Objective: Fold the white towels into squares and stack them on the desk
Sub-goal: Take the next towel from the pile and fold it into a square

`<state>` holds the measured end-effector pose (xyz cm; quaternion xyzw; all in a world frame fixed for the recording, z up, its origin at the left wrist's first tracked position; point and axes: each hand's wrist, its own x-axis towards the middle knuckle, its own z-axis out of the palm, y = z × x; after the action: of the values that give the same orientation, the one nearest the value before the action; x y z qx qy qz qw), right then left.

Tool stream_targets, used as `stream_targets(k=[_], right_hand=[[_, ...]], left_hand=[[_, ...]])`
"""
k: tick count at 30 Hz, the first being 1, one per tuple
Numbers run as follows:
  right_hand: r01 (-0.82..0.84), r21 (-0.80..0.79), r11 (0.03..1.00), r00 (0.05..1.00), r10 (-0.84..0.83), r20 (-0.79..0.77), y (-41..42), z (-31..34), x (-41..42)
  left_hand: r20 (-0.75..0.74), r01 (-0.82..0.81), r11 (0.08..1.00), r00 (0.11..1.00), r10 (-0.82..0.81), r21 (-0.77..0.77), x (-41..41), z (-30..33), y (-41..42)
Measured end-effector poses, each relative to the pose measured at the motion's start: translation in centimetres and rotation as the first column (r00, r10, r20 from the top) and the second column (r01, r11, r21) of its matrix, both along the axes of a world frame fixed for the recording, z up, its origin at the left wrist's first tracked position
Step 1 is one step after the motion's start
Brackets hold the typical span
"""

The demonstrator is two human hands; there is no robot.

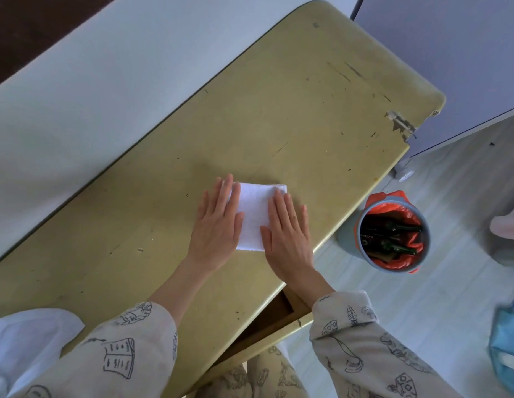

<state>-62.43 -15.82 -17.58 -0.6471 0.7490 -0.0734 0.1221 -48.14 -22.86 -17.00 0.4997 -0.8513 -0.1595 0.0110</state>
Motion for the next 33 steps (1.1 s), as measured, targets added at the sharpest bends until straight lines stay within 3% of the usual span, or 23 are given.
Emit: stream_targets(k=[5,8,11,14,16,18,26,33], right_hand=[[-0.053,0.052,0.997,0.996,0.057,-0.071,0.3,-1.3,-0.9],[-0.062,-0.023,0.998,0.996,0.064,0.063,0.3,-0.8,-1.4],[0.244,-0.097,0.965,0.877,-0.177,0.446,-0.4,0.9,-2.0],[0.517,-0.043,0.855,0.721,-0.407,0.560,-2.3,2.6,-2.4],[0.527,0.162,0.834,0.634,-0.513,0.580,-3.3,3.0,-2.5],[0.526,0.270,0.806,0.581,-0.573,0.578,-3.8,3.0,-2.6],[0.543,0.242,0.804,0.607,-0.575,0.549,-3.7,3.1,-1.9],[0.512,0.327,0.795,0.602,-0.603,0.524,-4.4,3.5,-2.0]], left_hand=[[0.110,0.013,0.999,0.994,-0.007,-0.051,0.3,-1.7,0.0],[0.119,0.014,0.998,0.993,-0.006,-0.067,0.2,-1.6,-0.1],[0.120,0.011,0.999,0.993,-0.004,-0.051,0.2,-1.7,0.0],[0.106,0.008,0.998,0.994,-0.002,-0.059,0.2,-1.8,0.1],[0.087,0.013,0.997,0.996,-0.007,-0.071,0.3,-1.9,0.1],[0.076,0.016,0.996,0.997,-0.009,-0.085,0.3,-1.9,0.2],[0.069,0.017,0.994,0.998,-0.010,-0.106,0.2,-2.0,0.2],[0.033,0.008,0.994,0.999,-0.005,-0.104,0.2,-1.9,0.1]])
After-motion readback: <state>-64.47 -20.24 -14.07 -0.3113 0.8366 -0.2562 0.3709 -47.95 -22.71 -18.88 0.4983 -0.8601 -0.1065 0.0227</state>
